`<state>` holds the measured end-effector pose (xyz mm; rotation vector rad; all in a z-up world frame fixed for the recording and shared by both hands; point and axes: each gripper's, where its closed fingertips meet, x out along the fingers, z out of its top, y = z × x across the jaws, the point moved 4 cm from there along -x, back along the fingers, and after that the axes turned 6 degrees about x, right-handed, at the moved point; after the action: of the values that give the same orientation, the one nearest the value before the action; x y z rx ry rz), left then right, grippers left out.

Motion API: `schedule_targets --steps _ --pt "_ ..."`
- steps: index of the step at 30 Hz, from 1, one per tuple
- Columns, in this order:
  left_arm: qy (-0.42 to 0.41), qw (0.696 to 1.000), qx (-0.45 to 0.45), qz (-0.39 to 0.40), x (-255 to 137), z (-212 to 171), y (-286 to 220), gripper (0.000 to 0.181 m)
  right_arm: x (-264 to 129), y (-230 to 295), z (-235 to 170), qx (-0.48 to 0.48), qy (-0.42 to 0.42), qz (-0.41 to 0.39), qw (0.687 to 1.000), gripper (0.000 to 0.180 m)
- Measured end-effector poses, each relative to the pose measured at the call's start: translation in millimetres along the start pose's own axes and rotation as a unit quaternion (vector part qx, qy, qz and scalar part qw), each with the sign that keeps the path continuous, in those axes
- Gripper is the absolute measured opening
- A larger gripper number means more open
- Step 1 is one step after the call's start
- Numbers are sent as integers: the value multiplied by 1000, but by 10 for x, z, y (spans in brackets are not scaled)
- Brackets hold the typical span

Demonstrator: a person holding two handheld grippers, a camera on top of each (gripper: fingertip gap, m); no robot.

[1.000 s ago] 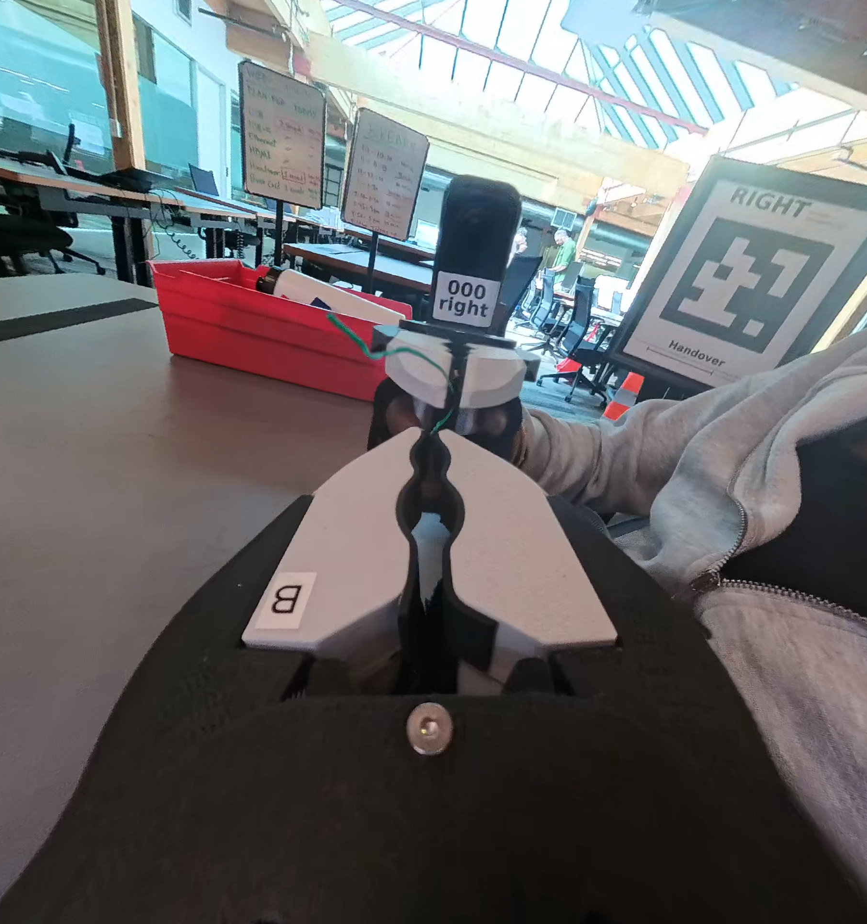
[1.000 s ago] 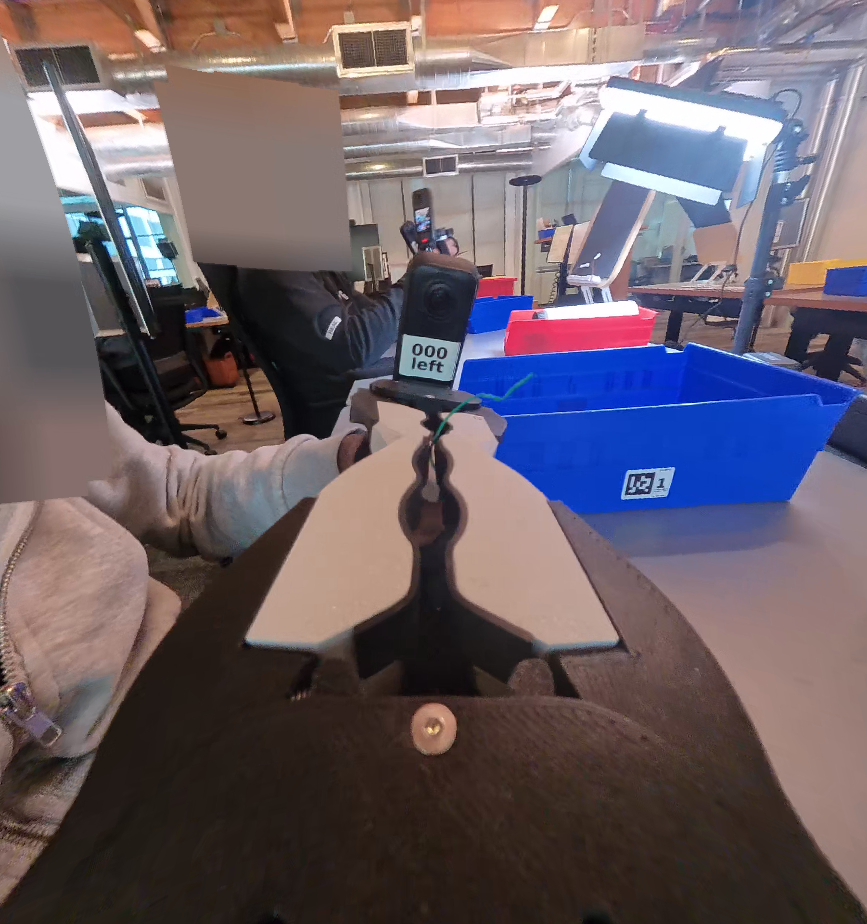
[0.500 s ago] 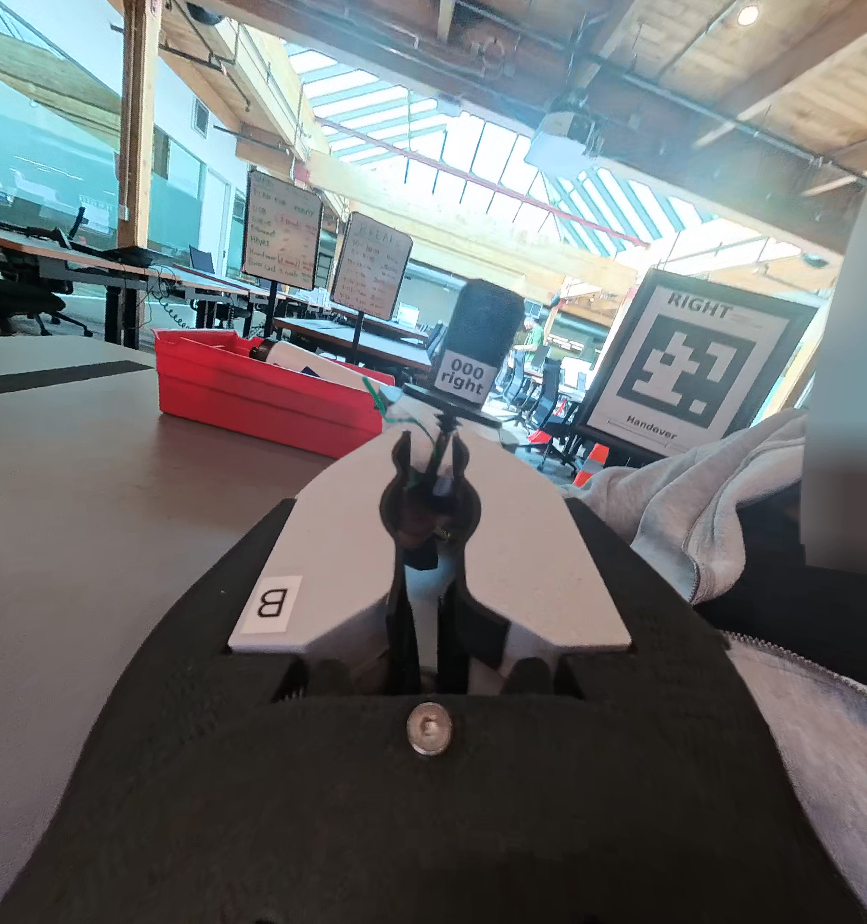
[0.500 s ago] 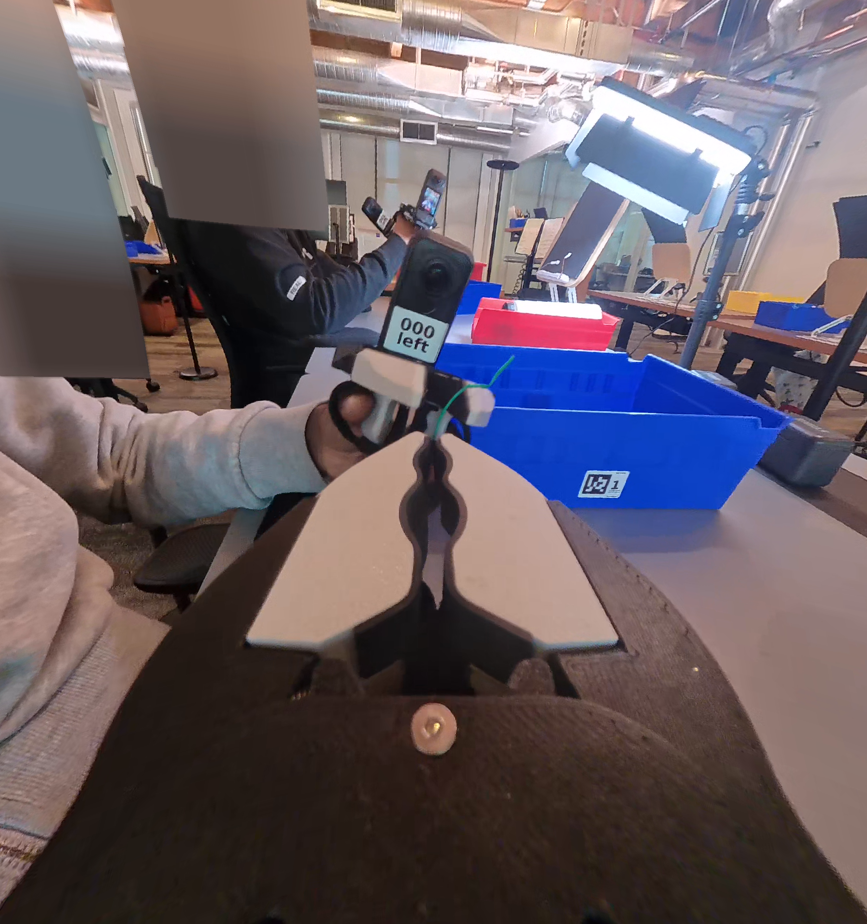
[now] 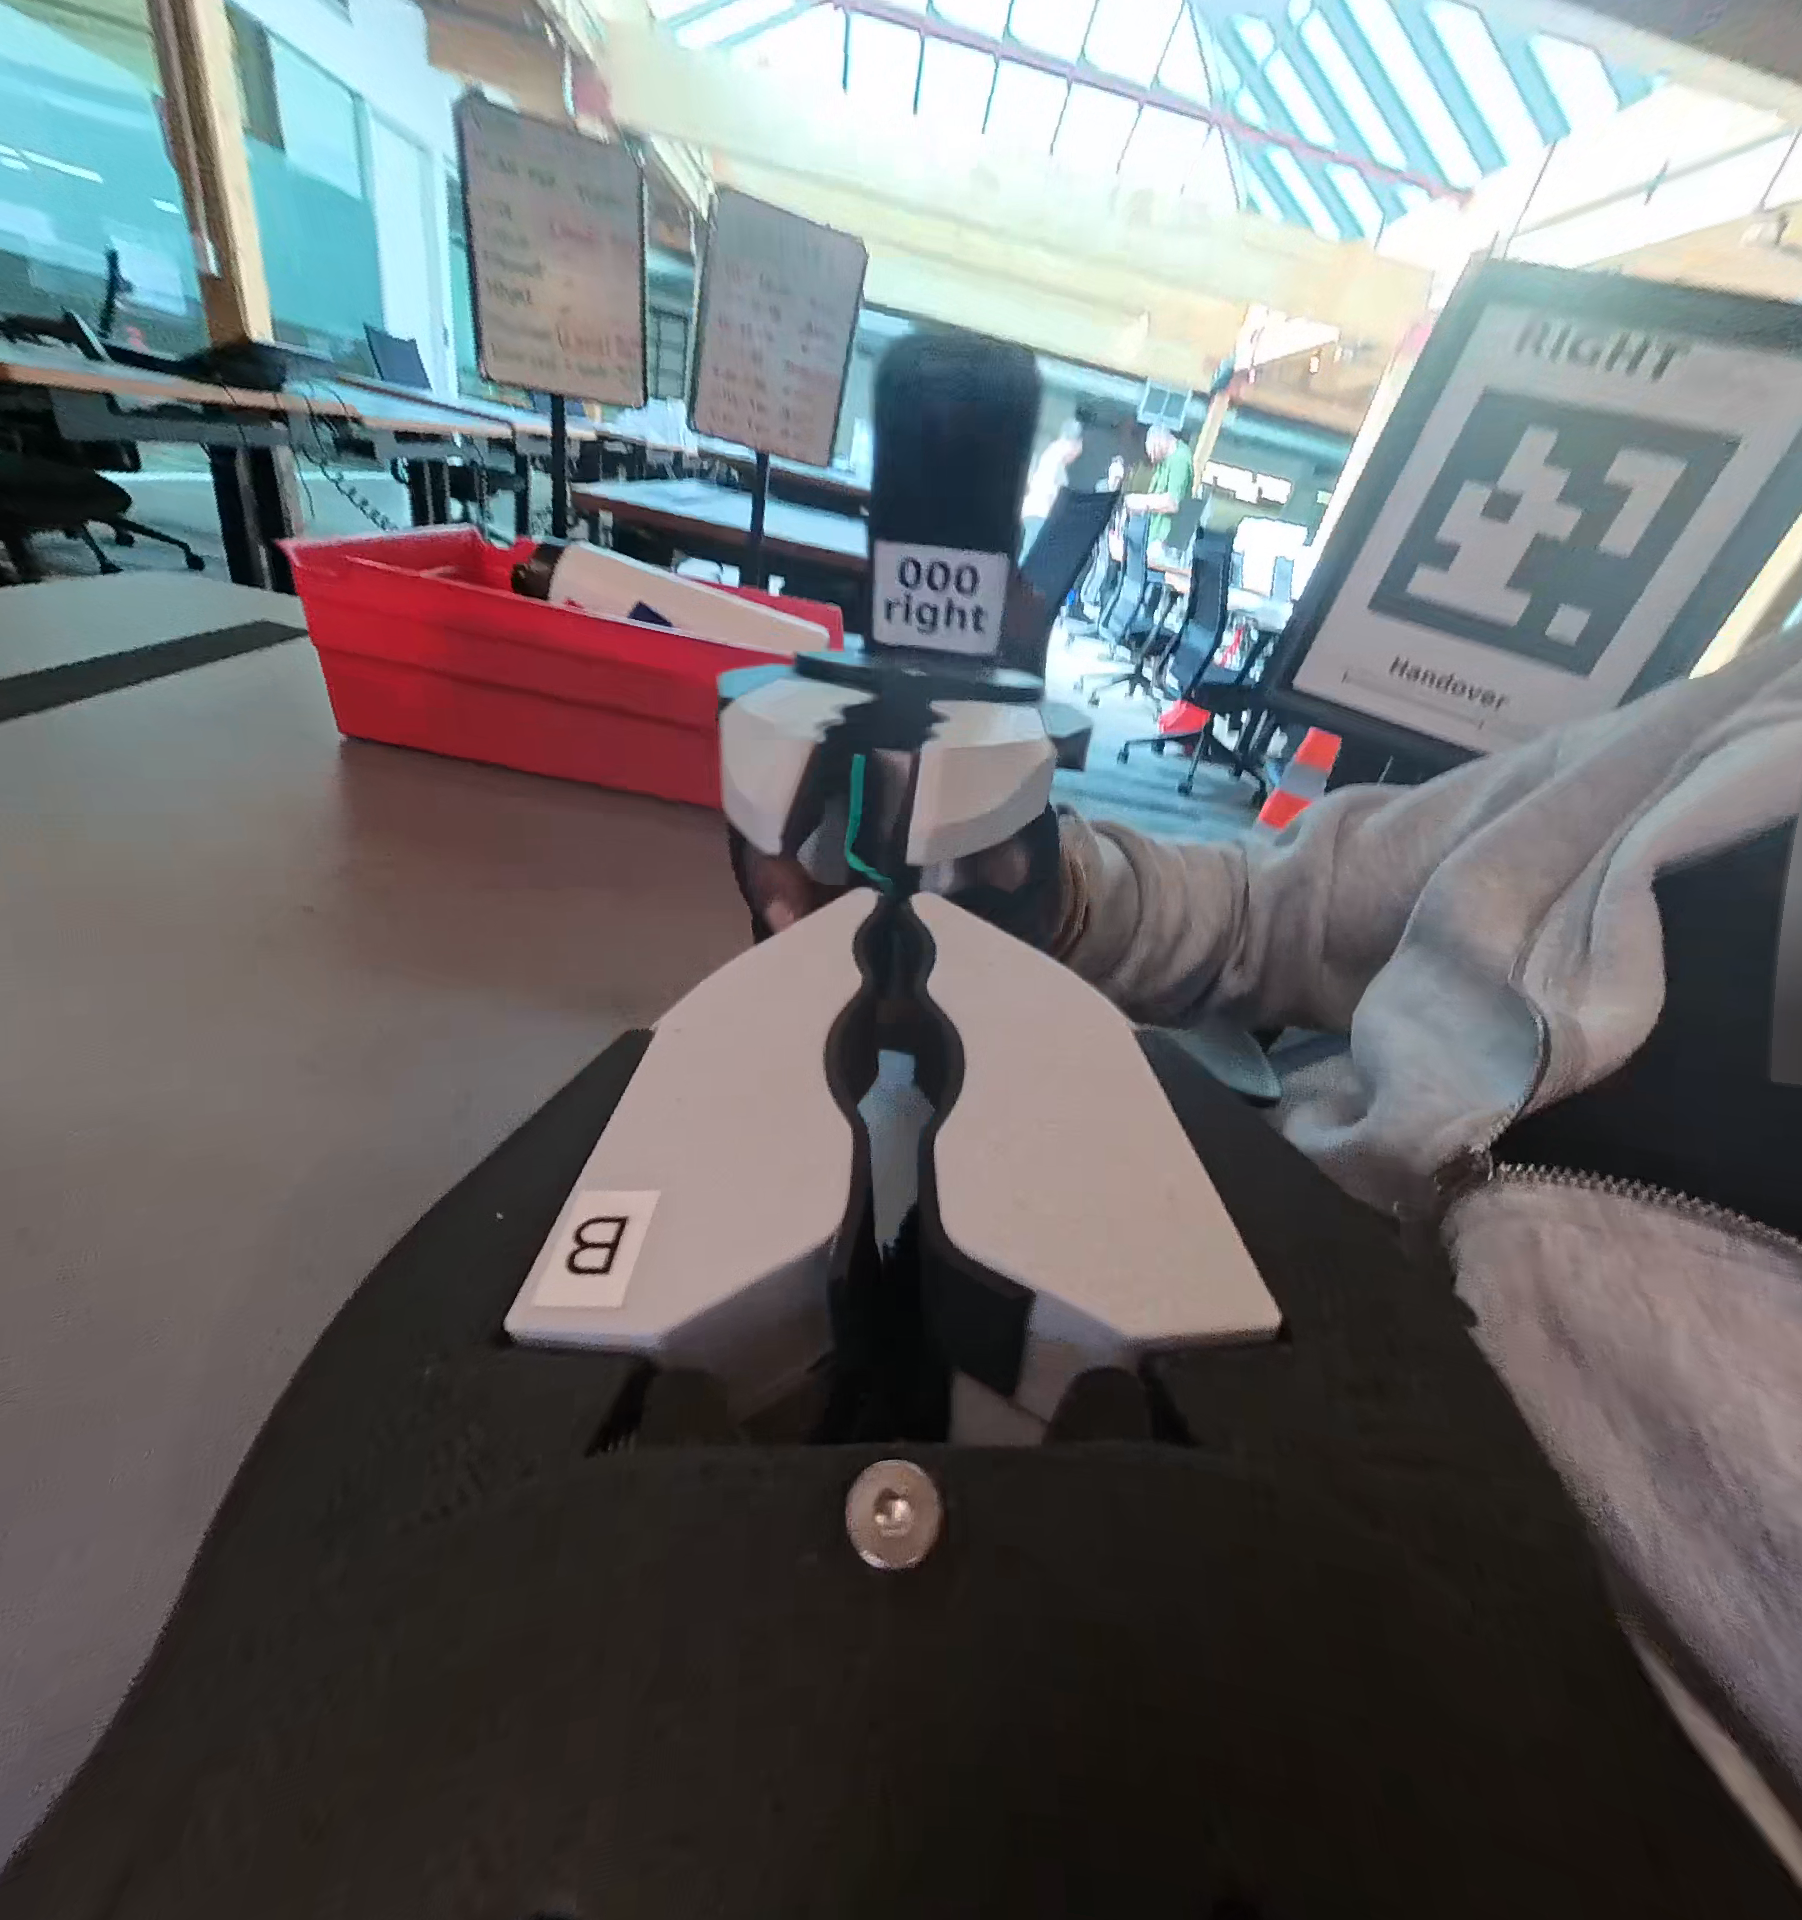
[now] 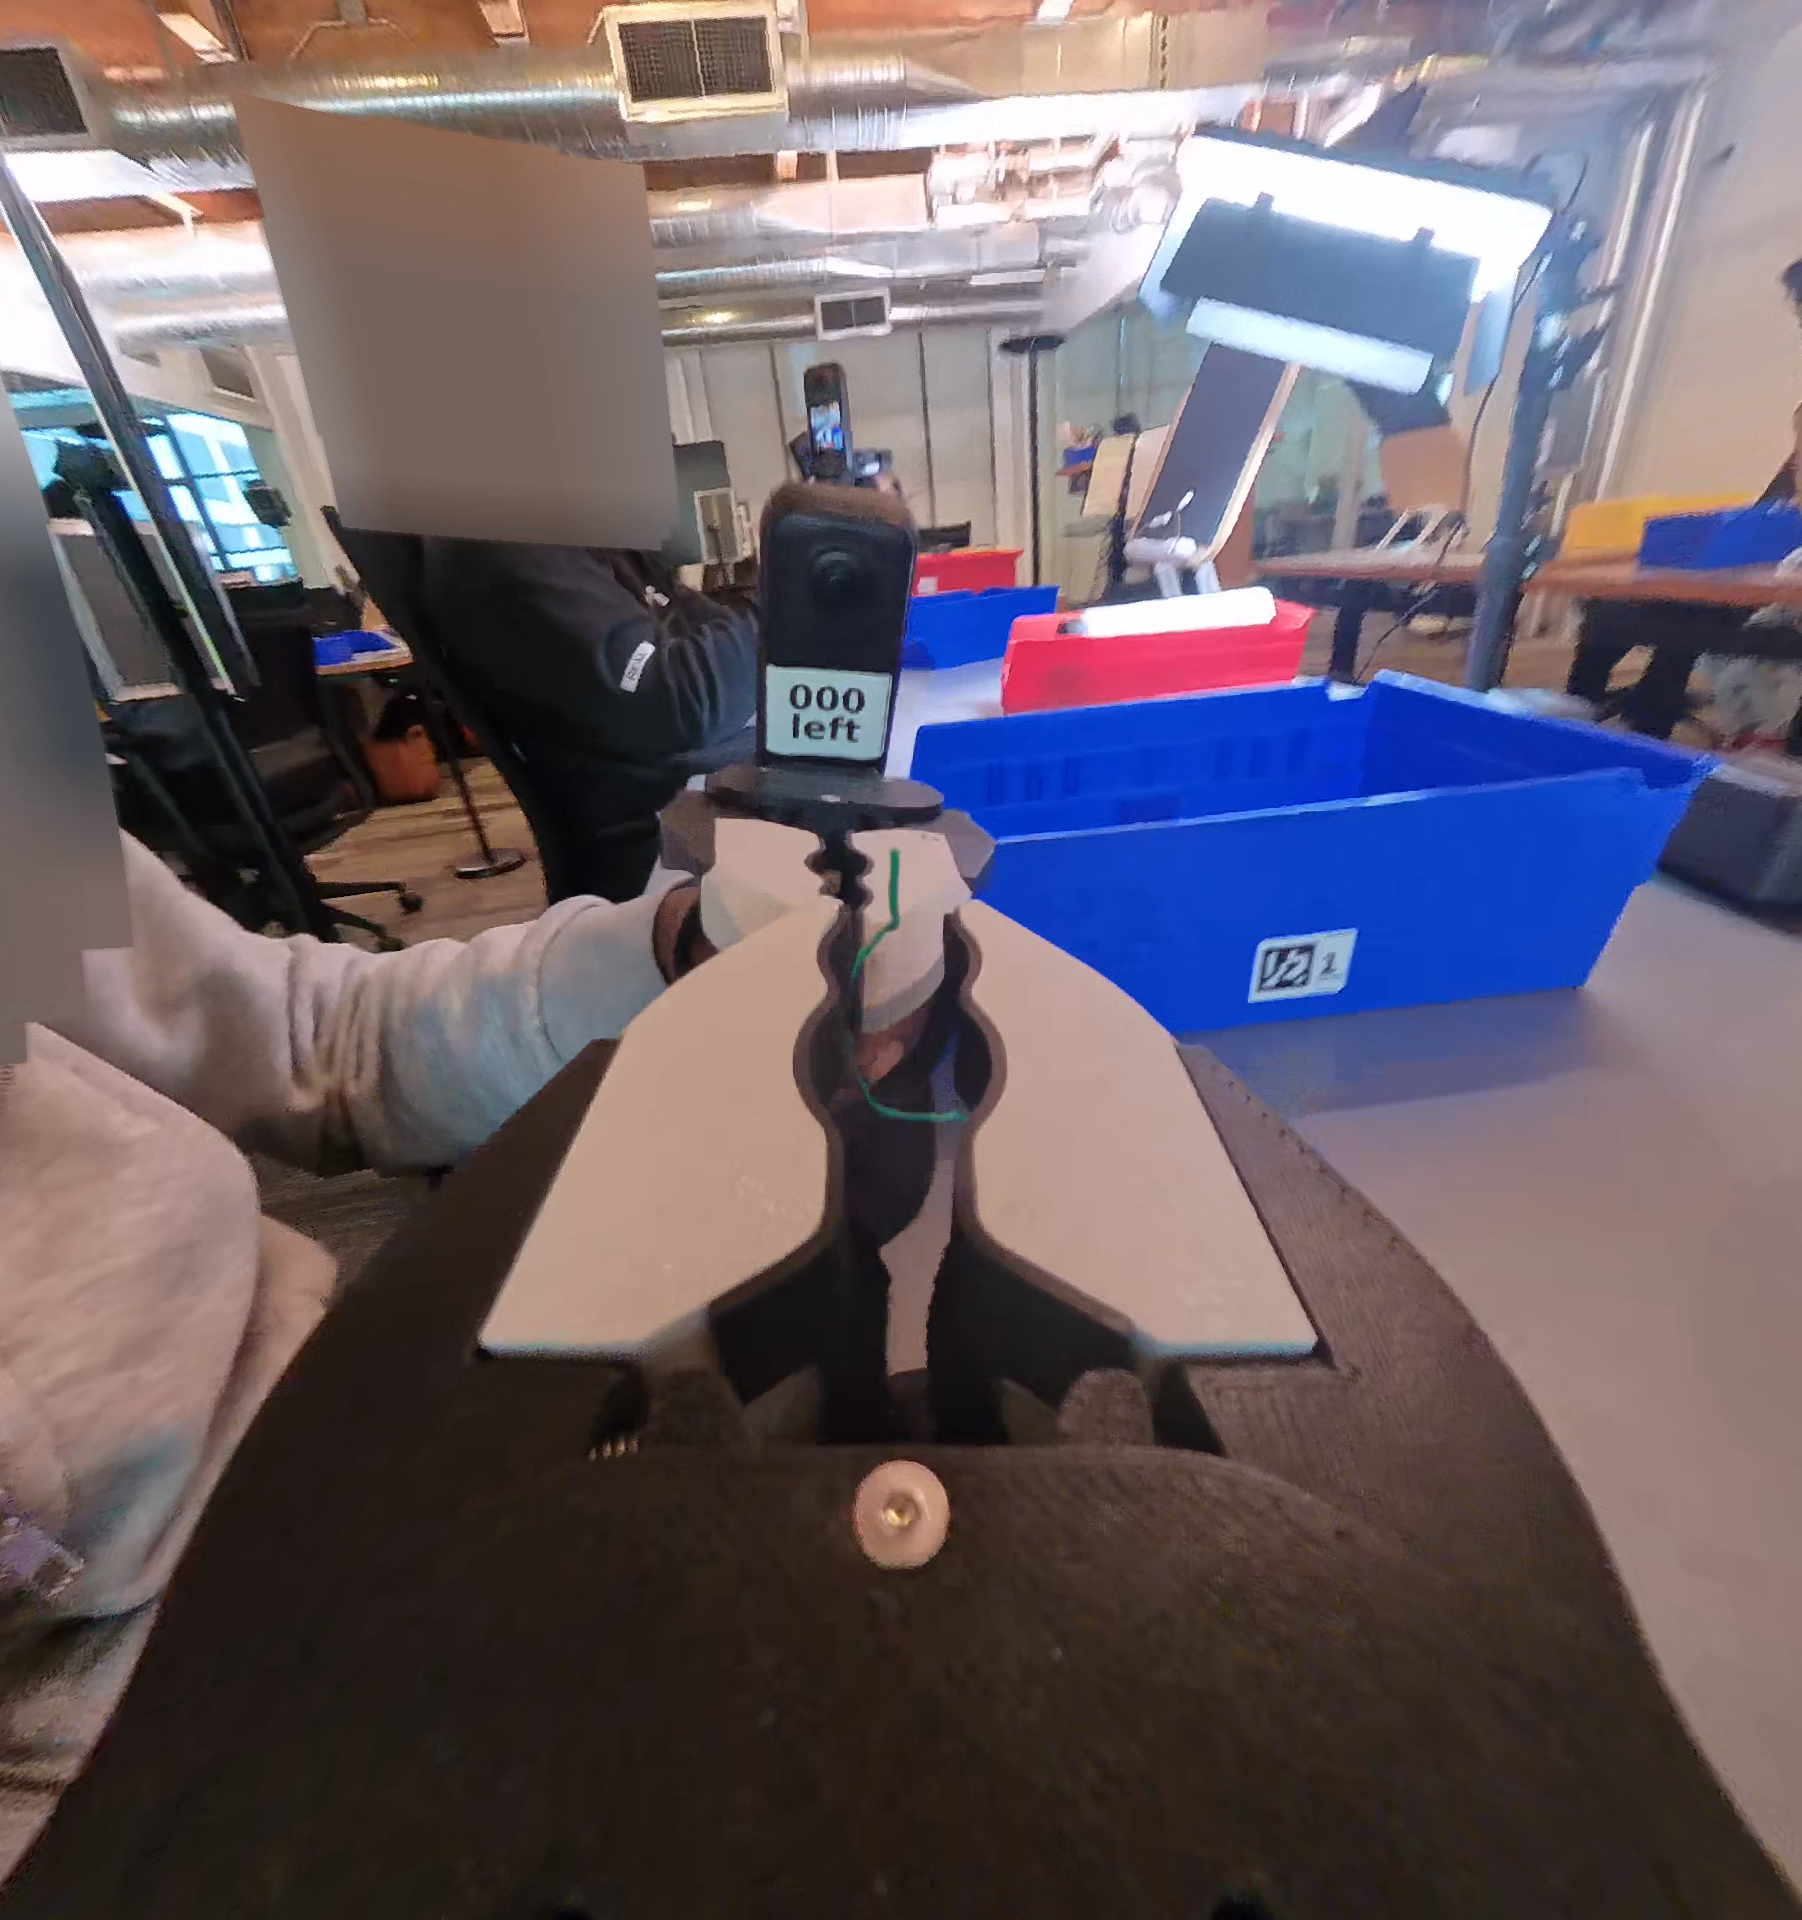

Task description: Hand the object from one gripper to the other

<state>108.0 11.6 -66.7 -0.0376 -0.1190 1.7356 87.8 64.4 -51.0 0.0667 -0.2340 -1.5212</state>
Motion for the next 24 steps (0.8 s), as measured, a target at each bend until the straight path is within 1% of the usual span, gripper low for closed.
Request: schedule_targets --steps 1,2,3,4,7,9,12,14,18,20,24 --pt "12 1000 7 -2 18 -27 -13 0 19 -5 -38 19 13 6 1000 17" --pt "22 1000 12 -2 31 -50 -20 0 36 -5 -76 37 26 13 999 14" --pt "28 999 16 1 33 -64 -13 0 44 8 -90 50 29 25 998 3" --pt "26 1000 15 1 32 -56 -16 0 41 14 -86 55 27 29 998 3" --pt "18 1000 18 16 6 -28 16 4 18 1 -53 39 26 18 999 2" --pt "-6 999 22 31 -34 38 43 13 -1 -6 -24 26 21 11 999 2" --pt "-47 996 42 61 -107 150 79 19 -3 -29 -33 -4 30 -9 999 2" --pt "-62 994 55 66 -123 185 66 18 22 -18 -87 -36 52 -20 998 2" --pt "-31 997 52 57 -67 109 56 15 79 39 -190 -91 87 -27 992 2" --pt "-21 997 59 44 -41 80 23 5 90 50 -214 -101 95 -28 990 2" --pt "-21 997 57 49 -61 91 38 0 84 39 -211 -95 94 -29 991 2"
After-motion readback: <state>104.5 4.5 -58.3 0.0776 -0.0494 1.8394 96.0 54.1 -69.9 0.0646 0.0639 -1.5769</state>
